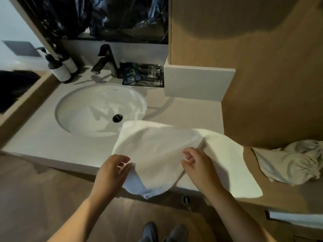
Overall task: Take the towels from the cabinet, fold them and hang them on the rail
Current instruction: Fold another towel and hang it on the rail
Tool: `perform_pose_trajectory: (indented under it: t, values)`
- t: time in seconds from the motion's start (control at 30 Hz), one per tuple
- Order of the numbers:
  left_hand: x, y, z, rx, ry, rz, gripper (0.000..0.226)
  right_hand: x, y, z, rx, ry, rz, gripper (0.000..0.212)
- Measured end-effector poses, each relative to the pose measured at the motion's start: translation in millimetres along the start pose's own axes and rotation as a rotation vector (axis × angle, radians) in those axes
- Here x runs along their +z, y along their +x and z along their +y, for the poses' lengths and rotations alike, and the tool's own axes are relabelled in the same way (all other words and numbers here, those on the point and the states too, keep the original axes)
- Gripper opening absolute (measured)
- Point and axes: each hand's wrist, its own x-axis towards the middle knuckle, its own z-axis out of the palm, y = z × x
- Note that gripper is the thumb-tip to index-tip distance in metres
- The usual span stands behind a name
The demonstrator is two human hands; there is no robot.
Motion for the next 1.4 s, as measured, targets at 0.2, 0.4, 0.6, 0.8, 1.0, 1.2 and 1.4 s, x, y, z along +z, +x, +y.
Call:
perform_pose_trajectory:
  t: [0.2,0.4,0.6,0.8,1.0,1.2,1.4]
  values:
    - [-4,-36,-41,-0.317,-0.171,0.184,0.028,32,-31,-20,-0.052,-0.107,-0.099,0.015]
    - [1,-33,-65,-0.568,-0.516,0.001,0.036,44,-37,-28,0.052,-0.129,-0.074,0.014]
    - [4,-17,-68,-0.619,-0.874,-0.246,0.039,52,-47,-28,0.115,-0.230,-0.036,0.019]
    - [-14,-6,-63,-0.721,-1.260,-0.467,0.038,55,-45,-22,0.126,-0.185,-0.014,0.019]
    - [-27,6,-60,-0.736,-1.157,-0.448,0.057,60,-45,-20,0.138,-0.160,0.008,0.017]
    - [-30,9,-55,-0.704,-1.252,-0.722,0.050,60,-44,-19,0.152,-0.132,0.002,0.016]
    - [-29,12,-51,-0.699,-1.324,-0.783,0.056,61,-42,-17,0.162,-0.113,-0.009,0.016]
